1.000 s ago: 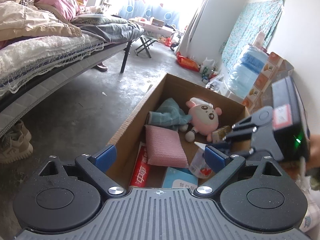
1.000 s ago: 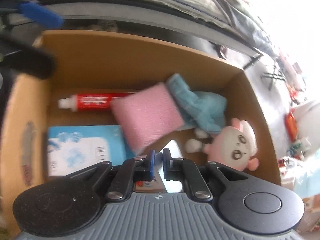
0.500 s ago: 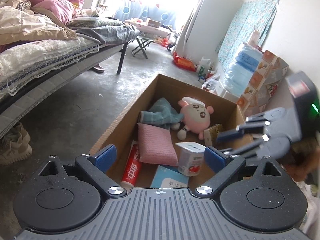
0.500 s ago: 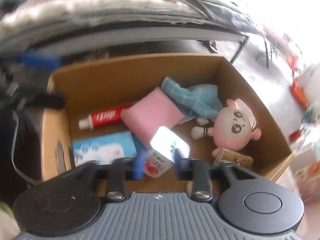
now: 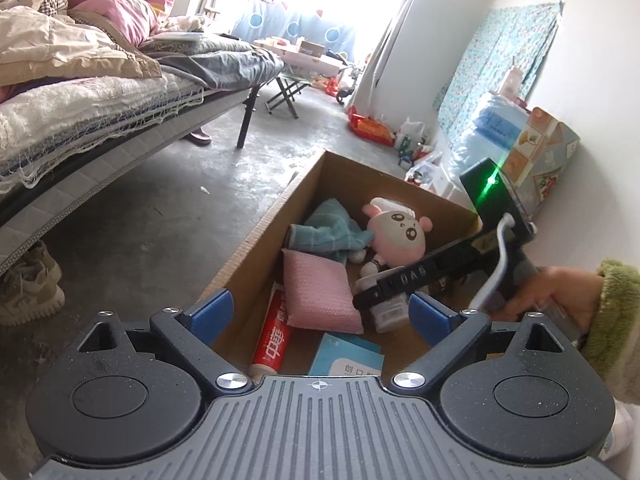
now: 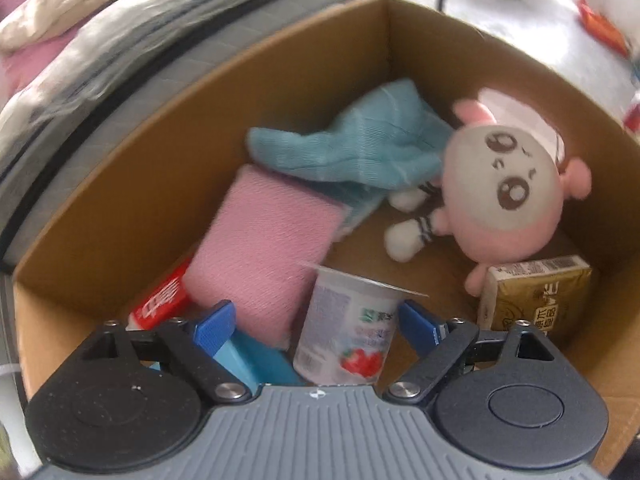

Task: Organize soft objects
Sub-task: 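Move the right tool down onto the white yogurt cup and grasp it, then lift and turn the yogurt cup lid-up with the right tool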

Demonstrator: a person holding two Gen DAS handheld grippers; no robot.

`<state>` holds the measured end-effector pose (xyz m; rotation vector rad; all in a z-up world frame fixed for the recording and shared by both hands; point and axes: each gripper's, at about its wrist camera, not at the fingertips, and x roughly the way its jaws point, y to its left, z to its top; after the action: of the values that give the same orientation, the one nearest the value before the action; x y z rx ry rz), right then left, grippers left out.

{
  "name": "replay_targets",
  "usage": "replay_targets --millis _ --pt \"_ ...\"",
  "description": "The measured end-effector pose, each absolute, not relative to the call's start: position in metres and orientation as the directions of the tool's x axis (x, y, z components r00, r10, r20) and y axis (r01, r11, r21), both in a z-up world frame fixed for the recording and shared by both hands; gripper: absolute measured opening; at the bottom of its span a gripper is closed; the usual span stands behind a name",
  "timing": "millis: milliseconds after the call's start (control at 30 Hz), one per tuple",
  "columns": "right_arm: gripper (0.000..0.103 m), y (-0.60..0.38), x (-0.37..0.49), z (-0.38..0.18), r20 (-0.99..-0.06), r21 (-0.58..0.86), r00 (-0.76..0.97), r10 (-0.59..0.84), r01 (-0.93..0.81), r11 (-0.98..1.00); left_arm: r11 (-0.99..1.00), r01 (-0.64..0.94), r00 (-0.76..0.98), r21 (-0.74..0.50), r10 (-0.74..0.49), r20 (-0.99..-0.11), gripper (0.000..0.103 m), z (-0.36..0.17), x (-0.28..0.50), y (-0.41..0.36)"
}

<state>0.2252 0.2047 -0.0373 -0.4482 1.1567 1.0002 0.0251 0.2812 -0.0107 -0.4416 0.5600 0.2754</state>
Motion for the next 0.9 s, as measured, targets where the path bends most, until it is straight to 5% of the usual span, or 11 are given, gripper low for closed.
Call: replay_targets --millis 500,600,900 --pt "0.075 0.219 0.249 -0.055 -0.938 0.162 0.054 0.342 -0.804 0.572 0.865 -0.377 0.801 -0.331 0.125 -0.586 0.095 -0.017 0.031 0.283" --pt "0.050 0.220 0.247 -0.052 -0.934 0.129 0.097 0.343 -0.806 0.578 0.864 -0.380 0.800 -0.331 0.129 -0.585 0.095 -0.017 0.031 0.282" --pt "0.049 0.199 0.226 -0.019 -0.844 0.062 0.234 0.482 -0.850 0.523 0.861 -0.385 0.800 -0.331 0.133 -0.585 0.095 -0.015 0.028 0.283"
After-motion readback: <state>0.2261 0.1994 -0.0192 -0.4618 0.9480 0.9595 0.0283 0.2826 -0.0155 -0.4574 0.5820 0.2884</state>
